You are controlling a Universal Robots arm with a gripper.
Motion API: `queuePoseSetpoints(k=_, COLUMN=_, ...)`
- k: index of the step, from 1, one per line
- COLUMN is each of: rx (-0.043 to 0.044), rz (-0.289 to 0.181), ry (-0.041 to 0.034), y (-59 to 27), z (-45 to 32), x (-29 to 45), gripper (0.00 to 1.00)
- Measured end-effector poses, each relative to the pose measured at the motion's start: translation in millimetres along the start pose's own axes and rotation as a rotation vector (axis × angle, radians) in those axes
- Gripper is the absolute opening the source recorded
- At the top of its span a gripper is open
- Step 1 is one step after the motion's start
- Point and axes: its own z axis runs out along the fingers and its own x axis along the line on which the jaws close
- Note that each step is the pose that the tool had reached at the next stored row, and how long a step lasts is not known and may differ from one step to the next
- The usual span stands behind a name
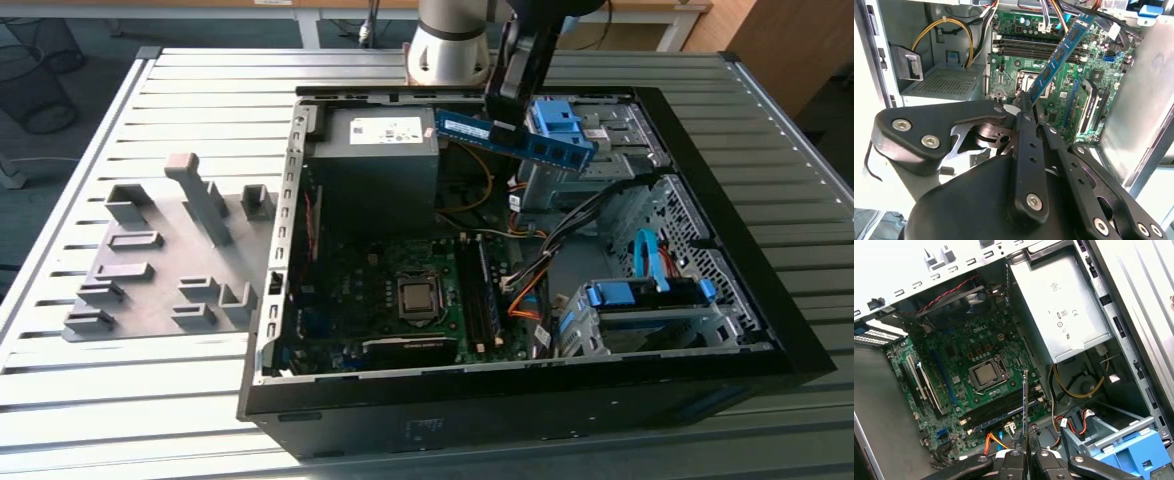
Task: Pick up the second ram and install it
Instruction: 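Insert the second ram into the second slot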
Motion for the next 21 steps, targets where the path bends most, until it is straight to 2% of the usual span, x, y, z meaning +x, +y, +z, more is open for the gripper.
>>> queuePoseSetpoints(k=21, rx=0.0021, rz=0.072, ry=-0.0028, y=0.0, z=0.3, x=0.0, gripper=0.14)
